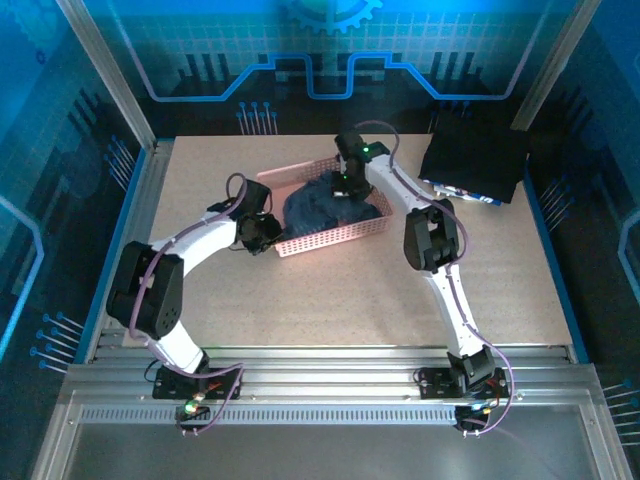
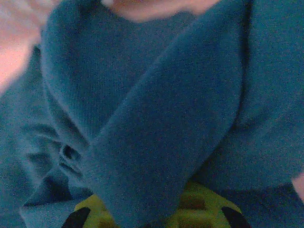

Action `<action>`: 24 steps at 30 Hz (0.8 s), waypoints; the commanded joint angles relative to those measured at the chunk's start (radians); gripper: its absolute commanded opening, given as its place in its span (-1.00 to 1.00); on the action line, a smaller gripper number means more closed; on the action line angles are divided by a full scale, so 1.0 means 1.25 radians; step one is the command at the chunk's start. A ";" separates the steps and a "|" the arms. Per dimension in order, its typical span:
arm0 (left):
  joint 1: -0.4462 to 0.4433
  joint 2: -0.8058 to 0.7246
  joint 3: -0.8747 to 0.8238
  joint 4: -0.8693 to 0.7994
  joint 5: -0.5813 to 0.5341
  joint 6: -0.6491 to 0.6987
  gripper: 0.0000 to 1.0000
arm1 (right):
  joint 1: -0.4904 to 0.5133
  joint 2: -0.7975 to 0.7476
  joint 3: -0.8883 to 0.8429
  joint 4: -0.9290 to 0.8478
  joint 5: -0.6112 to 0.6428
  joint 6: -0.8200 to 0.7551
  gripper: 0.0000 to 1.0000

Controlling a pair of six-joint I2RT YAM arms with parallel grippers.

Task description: Fold and stack the t-shirts

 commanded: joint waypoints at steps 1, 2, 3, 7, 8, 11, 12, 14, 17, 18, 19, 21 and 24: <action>0.051 -0.075 -0.044 -0.047 -0.025 -0.074 -0.82 | -0.012 -0.212 0.080 0.208 -0.175 0.118 -1.00; 0.071 -0.092 -0.056 -0.051 -0.031 -0.080 -0.82 | -0.014 -0.233 0.140 0.236 -0.211 0.153 -1.00; 0.090 -0.108 -0.064 -0.061 -0.041 -0.083 -0.82 | -0.018 -0.242 0.214 0.260 -0.250 0.184 -1.00; 0.175 -0.138 -0.069 -0.085 -0.057 -0.086 -0.83 | -0.038 -0.238 0.465 0.295 -0.312 0.280 -1.00; 0.193 -0.139 -0.067 -0.090 -0.062 -0.088 -0.84 | -0.045 -0.252 0.469 0.301 -0.315 0.298 -1.00; 0.256 -0.132 -0.048 -0.096 -0.070 -0.104 -0.85 | -0.060 -0.331 0.392 0.318 -0.324 0.303 -1.00; 0.277 -0.127 -0.040 -0.097 -0.077 -0.114 -0.86 | -0.061 -0.358 0.361 0.305 -0.319 0.286 -1.00; 0.315 -0.116 -0.019 -0.096 -0.084 -0.134 -0.87 | -0.063 -0.397 0.316 0.259 -0.314 0.236 -1.00; 0.357 -0.090 0.022 -0.099 -0.098 -0.168 -0.88 | -0.066 -0.436 0.259 0.148 -0.311 0.160 -1.00; 0.365 -0.081 0.039 -0.100 -0.105 -0.180 -0.88 | -0.066 -0.448 0.221 0.121 -0.324 0.143 -1.00; 0.369 -0.071 0.054 -0.103 -0.116 -0.193 -0.89 | -0.064 -0.461 0.171 0.101 -0.344 0.133 -1.00; 0.378 -0.054 0.069 -0.100 -0.125 -0.235 -0.90 | -0.047 -0.487 0.060 0.066 -0.350 0.114 -1.00; 0.384 -0.034 0.060 -0.062 -0.123 -0.320 -0.91 | 0.013 -0.552 -0.191 0.045 -0.277 0.034 -1.00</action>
